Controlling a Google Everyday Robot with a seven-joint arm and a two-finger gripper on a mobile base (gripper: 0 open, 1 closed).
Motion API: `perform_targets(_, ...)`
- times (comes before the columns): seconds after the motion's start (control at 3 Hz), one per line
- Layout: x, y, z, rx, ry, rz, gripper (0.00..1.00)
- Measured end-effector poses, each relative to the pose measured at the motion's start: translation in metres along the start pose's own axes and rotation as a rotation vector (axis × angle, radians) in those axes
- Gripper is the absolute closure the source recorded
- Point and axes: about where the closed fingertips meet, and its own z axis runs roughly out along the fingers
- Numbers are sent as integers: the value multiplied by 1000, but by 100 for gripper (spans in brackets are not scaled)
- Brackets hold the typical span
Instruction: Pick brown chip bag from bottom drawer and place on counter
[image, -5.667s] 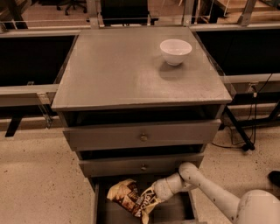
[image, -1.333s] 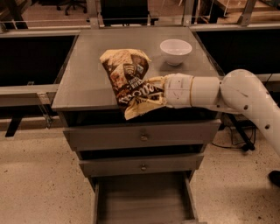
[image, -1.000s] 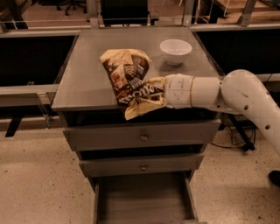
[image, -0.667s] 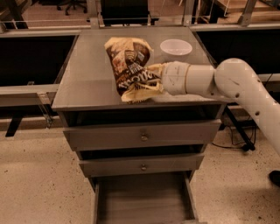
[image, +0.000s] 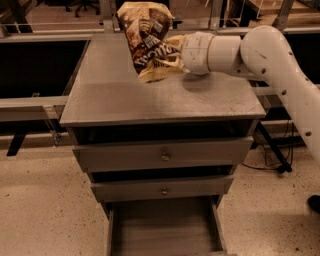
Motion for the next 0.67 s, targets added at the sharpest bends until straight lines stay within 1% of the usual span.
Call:
perform_targets(0.33,0,3,0,-5,0,1,60)
perform_targets(0.67,0,3,0,-5,0,1,38)
